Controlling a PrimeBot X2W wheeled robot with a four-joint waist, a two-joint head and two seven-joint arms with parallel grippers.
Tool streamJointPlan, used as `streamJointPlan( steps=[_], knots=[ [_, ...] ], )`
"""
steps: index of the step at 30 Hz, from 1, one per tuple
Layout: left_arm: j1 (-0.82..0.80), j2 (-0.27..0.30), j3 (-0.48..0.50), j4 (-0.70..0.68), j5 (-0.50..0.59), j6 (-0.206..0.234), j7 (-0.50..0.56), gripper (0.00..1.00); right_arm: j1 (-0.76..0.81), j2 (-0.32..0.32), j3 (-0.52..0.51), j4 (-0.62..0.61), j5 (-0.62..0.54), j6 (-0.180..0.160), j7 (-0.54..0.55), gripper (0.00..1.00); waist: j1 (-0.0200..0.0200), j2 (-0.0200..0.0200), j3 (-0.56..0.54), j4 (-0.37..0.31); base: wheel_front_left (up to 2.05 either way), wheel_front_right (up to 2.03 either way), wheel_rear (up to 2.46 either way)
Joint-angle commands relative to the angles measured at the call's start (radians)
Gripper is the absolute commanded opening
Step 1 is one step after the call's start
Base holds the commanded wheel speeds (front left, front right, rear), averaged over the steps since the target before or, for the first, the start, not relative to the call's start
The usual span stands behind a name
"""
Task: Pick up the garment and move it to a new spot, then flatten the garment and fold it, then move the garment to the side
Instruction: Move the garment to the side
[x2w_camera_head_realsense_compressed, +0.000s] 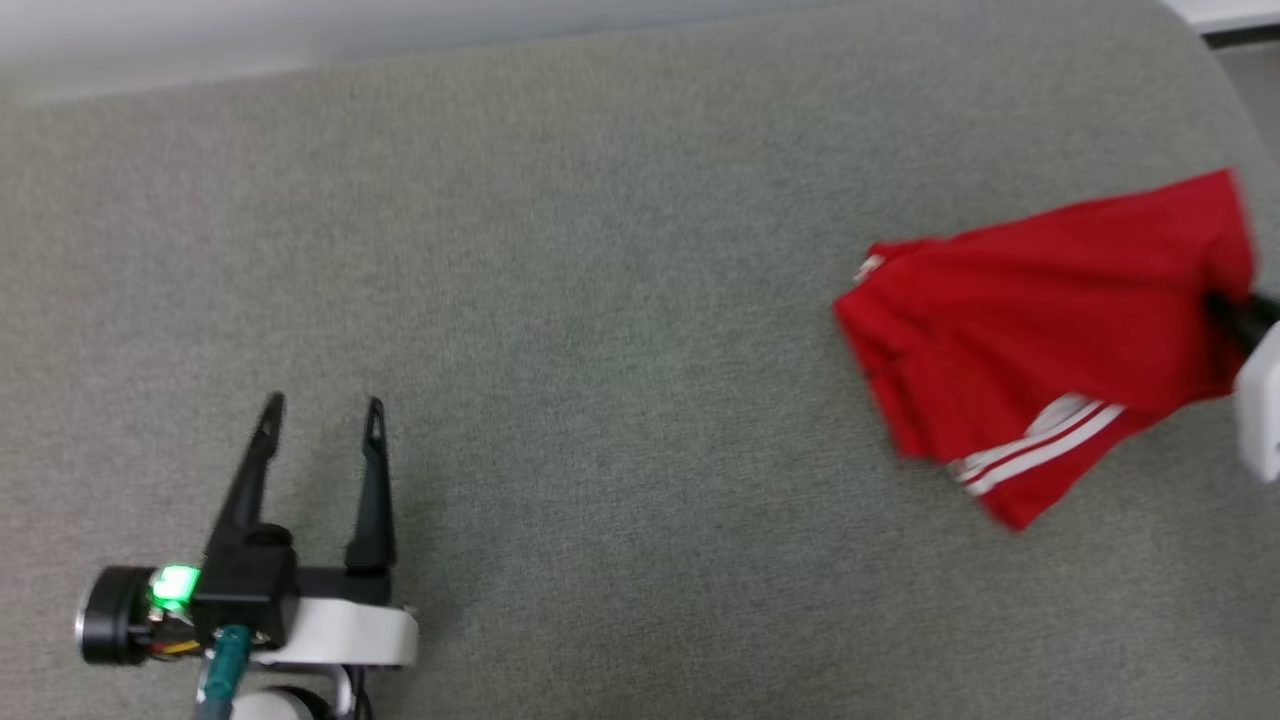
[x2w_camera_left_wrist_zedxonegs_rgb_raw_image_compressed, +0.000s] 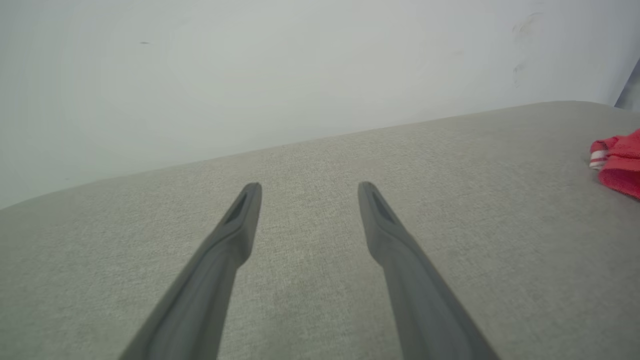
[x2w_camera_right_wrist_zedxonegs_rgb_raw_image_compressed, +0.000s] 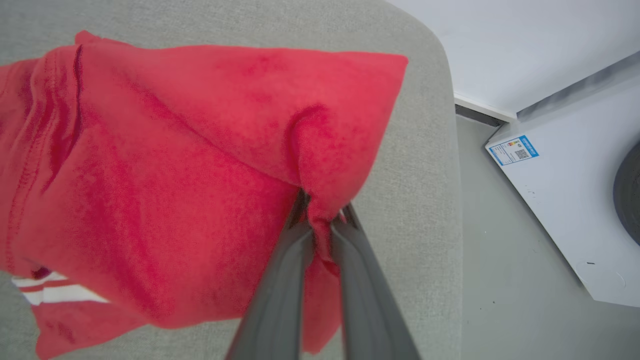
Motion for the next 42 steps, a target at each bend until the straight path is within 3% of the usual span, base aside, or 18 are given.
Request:
streamJointPlan(
  steps=[1,14,21,22,23,29,35,36,42],
  knots=[
    [-0.029,0.014,0.008,-0.010,0.000,0.002,-0.002,1.00,-0.036,-0.011,-0.034,0.019,-0.011,-0.002,-0.008,0.00,-0.0001,0.0000,0.056,0.013,0.00,0.00,0.00],
    [-0.142,0.068,0.038,-0.096,0.004,0.012,-0.002,1.00,-0.174,-0.107,-0.324,0.216,-0.128,-0.002,-0.027,0.00,-0.0001,0.0000,0.283,0.043,0.00,0.00,0.00],
    [-0.155,0.079,0.038,-0.106,0.007,0.023,-0.002,1.00,-0.227,-0.077,-0.371,0.294,-0.165,-0.002,-0.043,0.00,-0.0001,0.0000,0.312,0.050,0.00,0.00,0.00],
    [-0.154,0.078,0.036,-0.106,0.007,0.024,-0.002,1.00,-0.234,-0.070,-0.378,0.303,-0.172,-0.002,-0.051,0.44,-0.0001,0.0000,0.309,0.051,0.00,0.00,0.00],
    [-0.153,0.075,0.032,-0.104,0.006,0.026,-0.002,1.00,-0.234,-0.064,-0.383,0.314,-0.180,-0.002,-0.057,1.00,-0.0001,0.0000,0.303,0.054,0.00,0.00,0.00],
    [-0.126,0.056,0.014,-0.076,-0.006,0.034,-0.002,1.00,-0.210,-0.049,-0.440,0.351,-0.225,-0.002,-0.142,1.00,-0.0001,0.0000,0.213,0.081,0.00,0.00,0.00],
    [-0.069,0.026,-0.005,-0.033,-0.022,0.037,-0.002,1.00,-0.141,-0.040,-0.454,0.290,-0.218,-0.002,-0.295,1.00,-0.0001,0.0000,0.077,0.112,0.00,0.00,0.00],
    [-0.035,0.014,-0.006,-0.015,-0.026,0.038,-0.002,1.00,-0.106,-0.026,-0.441,0.227,-0.210,-0.002,-0.376,1.00,-0.0001,0.0000,0.017,0.129,0.00,0.00,0.00],
    [0.018,-0.005,-0.013,0.009,-0.035,0.030,-0.002,1.00,-0.043,0.068,-0.437,0.082,-0.208,-0.002,-0.503,1.00,-0.0001,0.0000,-0.092,0.167,0.00,0.00,0.00]
  ],
)
